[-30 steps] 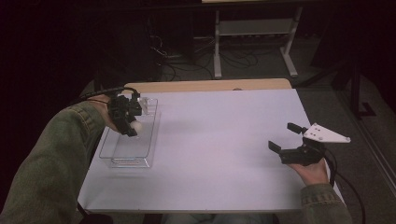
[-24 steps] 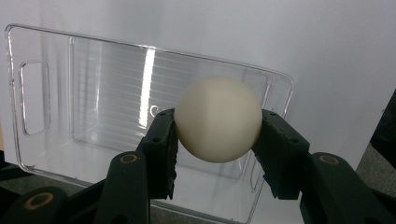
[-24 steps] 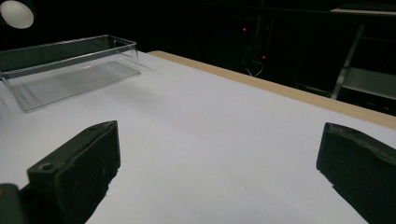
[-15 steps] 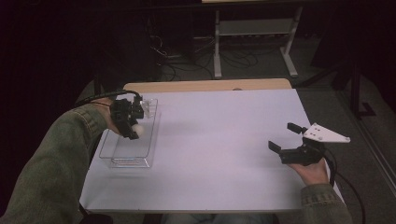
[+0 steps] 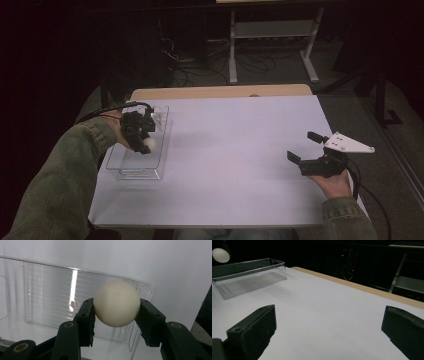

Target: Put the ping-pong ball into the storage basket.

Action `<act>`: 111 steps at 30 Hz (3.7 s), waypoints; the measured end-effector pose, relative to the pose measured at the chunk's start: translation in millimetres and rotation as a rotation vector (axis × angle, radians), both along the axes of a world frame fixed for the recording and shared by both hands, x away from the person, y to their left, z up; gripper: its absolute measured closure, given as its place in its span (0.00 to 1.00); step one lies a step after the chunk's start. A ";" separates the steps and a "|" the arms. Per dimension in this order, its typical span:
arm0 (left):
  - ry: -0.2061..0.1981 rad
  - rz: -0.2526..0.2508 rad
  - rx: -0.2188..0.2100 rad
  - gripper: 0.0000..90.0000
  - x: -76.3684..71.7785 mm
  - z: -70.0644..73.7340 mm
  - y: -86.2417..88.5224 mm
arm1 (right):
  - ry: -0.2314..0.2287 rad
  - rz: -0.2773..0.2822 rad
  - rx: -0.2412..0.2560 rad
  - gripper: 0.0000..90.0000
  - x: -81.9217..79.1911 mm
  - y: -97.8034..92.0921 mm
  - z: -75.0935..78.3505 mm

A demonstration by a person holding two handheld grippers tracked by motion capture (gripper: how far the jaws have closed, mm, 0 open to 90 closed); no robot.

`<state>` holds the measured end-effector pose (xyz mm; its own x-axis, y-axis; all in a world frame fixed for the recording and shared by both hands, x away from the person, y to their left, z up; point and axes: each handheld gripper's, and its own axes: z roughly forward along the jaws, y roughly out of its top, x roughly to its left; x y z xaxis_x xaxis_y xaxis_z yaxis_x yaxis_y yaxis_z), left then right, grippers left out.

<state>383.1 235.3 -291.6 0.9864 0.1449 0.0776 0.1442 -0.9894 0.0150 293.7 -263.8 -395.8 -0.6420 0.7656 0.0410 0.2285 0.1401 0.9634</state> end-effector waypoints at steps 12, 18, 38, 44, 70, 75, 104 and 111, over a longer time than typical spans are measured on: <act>0.016 -0.011 0.002 0.57 1.4 -13.9 -3.2 | 0.001 0.000 -0.002 0.00 -0.1 0.2 0.0; 0.024 -0.007 0.002 0.57 0.6 -20.4 -0.4 | -0.001 0.000 -0.002 0.00 -0.3 0.2 0.3; 0.049 0.004 0.003 0.57 1.0 -42.5 4.5 | 0.001 0.002 -0.004 0.00 -0.1 0.7 -0.1; 0.057 0.015 0.000 0.57 1.2 -47.8 7.0 | 0.003 0.001 -0.003 0.00 -0.1 0.4 -0.1; 0.089 0.030 -0.019 0.57 4.3 -75.8 14.0 | 0.008 0.007 -0.013 0.00 -0.4 1.9 -1.5; 0.096 0.034 -0.019 0.57 3.5 -82.2 14.0 | 0.008 0.006 -0.014 0.00 -0.6 1.8 -1.5; 0.074 0.087 -0.030 0.40 8.7 -85.8 18.2 | 0.007 0.008 -0.020 0.00 -1.1 2.4 -1.7; 0.052 0.132 -0.078 0.23 10.4 -78.3 20.8 | 0.006 0.008 -0.021 0.00 -1.0 2.7 -1.8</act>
<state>393.5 256.1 -369.9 0.9606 0.2776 0.0102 0.2759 -0.9579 0.0798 292.6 -261.1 -397.6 -0.6477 0.7614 0.0286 0.2333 0.1625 0.9587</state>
